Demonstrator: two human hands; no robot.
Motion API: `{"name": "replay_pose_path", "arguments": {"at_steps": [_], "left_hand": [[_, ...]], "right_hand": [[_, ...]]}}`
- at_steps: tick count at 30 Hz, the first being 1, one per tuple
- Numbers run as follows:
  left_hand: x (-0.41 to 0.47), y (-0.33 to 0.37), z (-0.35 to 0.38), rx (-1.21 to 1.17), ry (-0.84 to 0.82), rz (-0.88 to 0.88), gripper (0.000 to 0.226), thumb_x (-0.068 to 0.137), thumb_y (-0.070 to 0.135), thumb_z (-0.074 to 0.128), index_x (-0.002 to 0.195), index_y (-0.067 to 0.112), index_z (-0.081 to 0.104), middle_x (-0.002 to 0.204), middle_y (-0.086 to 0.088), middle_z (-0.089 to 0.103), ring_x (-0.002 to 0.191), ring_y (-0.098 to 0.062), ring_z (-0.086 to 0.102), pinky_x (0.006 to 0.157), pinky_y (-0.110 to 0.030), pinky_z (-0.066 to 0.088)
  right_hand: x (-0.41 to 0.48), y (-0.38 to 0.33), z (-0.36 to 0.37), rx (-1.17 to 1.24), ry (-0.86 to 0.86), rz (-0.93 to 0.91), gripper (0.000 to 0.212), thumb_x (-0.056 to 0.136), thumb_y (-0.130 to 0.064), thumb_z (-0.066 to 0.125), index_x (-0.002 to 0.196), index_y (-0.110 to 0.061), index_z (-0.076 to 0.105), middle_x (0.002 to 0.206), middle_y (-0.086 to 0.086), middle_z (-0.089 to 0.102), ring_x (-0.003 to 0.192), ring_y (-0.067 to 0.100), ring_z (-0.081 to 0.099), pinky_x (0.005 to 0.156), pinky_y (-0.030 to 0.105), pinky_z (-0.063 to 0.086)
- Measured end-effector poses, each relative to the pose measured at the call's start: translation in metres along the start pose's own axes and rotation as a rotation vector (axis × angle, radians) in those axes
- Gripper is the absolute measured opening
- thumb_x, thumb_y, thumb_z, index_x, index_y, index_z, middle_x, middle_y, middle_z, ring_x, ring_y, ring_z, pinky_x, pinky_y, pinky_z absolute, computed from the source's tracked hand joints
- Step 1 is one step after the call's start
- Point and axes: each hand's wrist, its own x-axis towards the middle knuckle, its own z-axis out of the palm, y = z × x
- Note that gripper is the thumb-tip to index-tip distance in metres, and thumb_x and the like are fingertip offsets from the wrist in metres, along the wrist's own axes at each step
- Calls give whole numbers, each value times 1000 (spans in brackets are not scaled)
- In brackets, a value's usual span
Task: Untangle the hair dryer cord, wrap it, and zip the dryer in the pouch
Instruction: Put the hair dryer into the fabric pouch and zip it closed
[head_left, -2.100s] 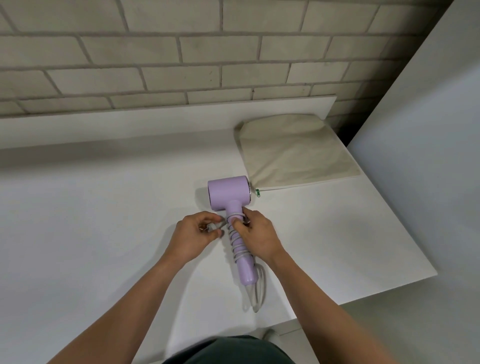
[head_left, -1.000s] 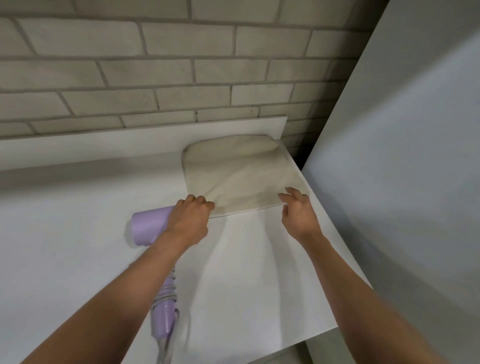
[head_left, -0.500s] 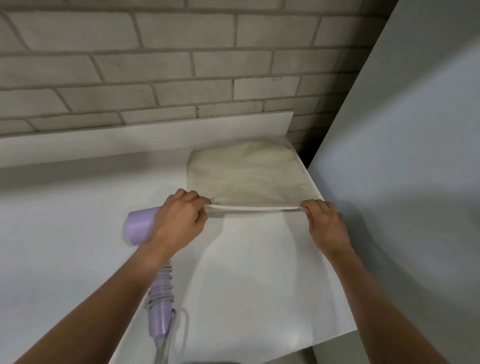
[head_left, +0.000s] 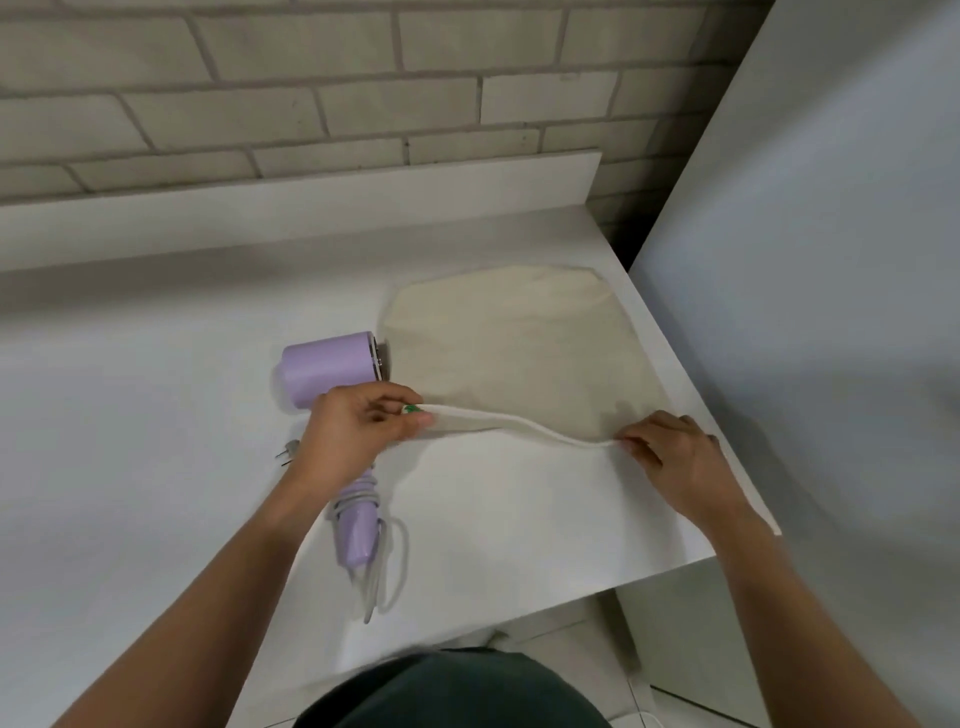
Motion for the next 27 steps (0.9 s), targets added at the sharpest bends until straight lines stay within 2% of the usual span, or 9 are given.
{"name": "replay_pose_path", "arguments": {"at_steps": [2, 5, 6, 9, 11, 13, 16, 20, 27], "left_hand": [[-3, 1, -5, 2, -62, -7, 27, 73, 8, 90, 96, 16, 79, 87, -5, 75, 75, -10, 67, 71, -10, 53], [-7, 1, -10, 25, -114, 21, 27, 76, 6, 88, 98, 18, 80, 92, -5, 78, 80, -8, 71, 72, -9, 53], [-7, 1, -11, 29, -117, 36, 26, 77, 6, 87, 99, 18, 80, 94, -6, 78, 82, -8, 72, 74, -10, 53], [-9, -2, -13, 65, -137, 89, 27, 81, 5, 85, 107, 14, 80, 98, -4, 80, 94, -11, 75, 81, -11, 54], [-10, -1, -14, 83, -166, 133, 27, 84, 5, 82, 110, 14, 79, 99, 1, 80, 97, -8, 75, 86, -12, 53], [-12, 1, -15, 98, -212, 179, 28, 87, 1, 78, 110, 17, 78, 101, 7, 80, 98, -5, 75, 89, -14, 54], [-14, 2, -18, 105, -235, 218, 29, 90, -1, 74, 108, 21, 78, 102, 14, 79, 100, -3, 74, 91, -13, 53], [-15, 2, -24, 110, -247, 236, 25, 91, 2, 74, 112, 15, 80, 105, 12, 79, 104, -5, 74, 95, -16, 52], [-3, 2, -24, 241, -113, 266, 18, 92, 10, 75, 101, 24, 79, 97, 14, 79, 95, -1, 74, 94, -24, 56]], "right_hand": [[-2, -13, -12, -3, -86, 74, 10, 93, -20, 74, 102, -21, 78, 105, -1, 73, 82, 34, 65, 65, 45, 57], [1, -63, -35, 159, -50, 75, 9, 92, -18, 75, 101, -17, 77, 102, 0, 73, 84, 28, 67, 71, 43, 57], [3, -89, -42, 281, -57, 68, 7, 95, -24, 73, 97, -18, 76, 96, -1, 71, 82, 23, 67, 73, 39, 56], [11, -170, -53, 516, -234, 53, 28, 97, -54, 62, 91, -27, 71, 87, -10, 68, 79, 10, 63, 74, 30, 51], [15, -207, -46, 498, -290, 38, 38, 93, -65, 59, 100, -30, 71, 97, -12, 72, 89, 12, 65, 77, 33, 52], [21, -225, -39, 446, -285, 48, 41, 93, -65, 59, 108, -28, 69, 106, -8, 74, 98, 19, 66, 79, 34, 52], [27, -234, -30, 422, -227, 39, 36, 99, -56, 56, 102, -22, 68, 99, 2, 75, 96, 32, 66, 74, 38, 52], [27, -231, -25, 528, -212, 42, 24, 103, -41, 55, 96, -20, 66, 87, 2, 74, 84, 30, 64, 71, 43, 54], [31, -201, -25, 442, -264, 150, 26, 105, -45, 44, 87, -29, 51, 81, -2, 68, 84, 31, 59, 74, 41, 50]]}}
